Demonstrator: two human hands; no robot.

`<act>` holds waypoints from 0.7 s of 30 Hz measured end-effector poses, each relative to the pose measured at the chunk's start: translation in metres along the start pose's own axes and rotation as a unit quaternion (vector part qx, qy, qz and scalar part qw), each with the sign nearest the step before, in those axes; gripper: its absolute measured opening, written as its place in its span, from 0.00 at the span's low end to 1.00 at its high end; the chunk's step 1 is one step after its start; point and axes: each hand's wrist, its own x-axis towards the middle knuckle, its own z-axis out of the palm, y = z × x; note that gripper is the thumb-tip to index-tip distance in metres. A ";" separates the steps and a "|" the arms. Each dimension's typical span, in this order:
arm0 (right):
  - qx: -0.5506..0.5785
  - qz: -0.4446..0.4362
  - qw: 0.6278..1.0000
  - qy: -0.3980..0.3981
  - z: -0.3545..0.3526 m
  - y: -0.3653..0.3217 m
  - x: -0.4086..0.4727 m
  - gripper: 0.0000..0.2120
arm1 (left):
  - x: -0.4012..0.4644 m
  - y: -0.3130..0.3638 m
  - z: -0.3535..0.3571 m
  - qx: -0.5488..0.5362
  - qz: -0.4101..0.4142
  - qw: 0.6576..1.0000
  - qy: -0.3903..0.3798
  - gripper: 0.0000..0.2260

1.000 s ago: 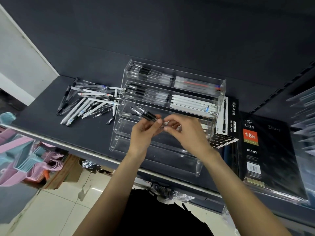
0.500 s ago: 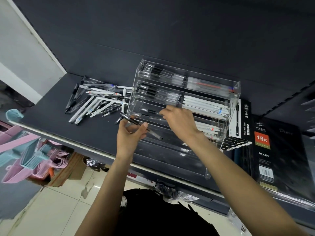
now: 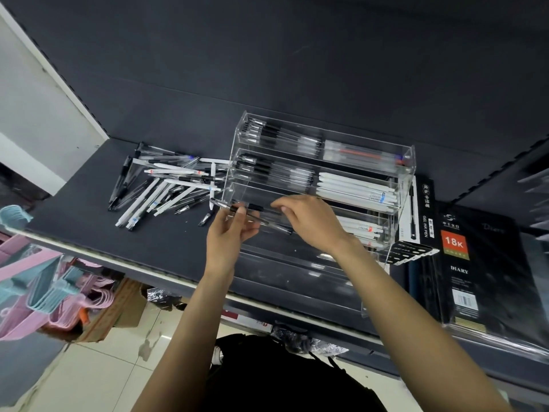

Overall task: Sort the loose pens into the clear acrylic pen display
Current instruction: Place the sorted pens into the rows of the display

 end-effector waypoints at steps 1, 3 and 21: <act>0.047 0.009 0.999 0.021 -0.003 -0.003 -0.005 0.13 | 0.001 0.001 0.002 -0.004 -0.001 1.000 -0.003 0.06; 0.189 0.034 0.980 0.047 -0.010 -0.010 -0.015 0.10 | 0.003 0.003 0.007 -0.002 0.003 1.000 -0.003 0.08; -0.063 0.044 0.986 0.149 -0.009 0.013 -0.021 0.06 | 0.046 -0.007 -0.012 0.573 0.398 0.716 0.021 0.10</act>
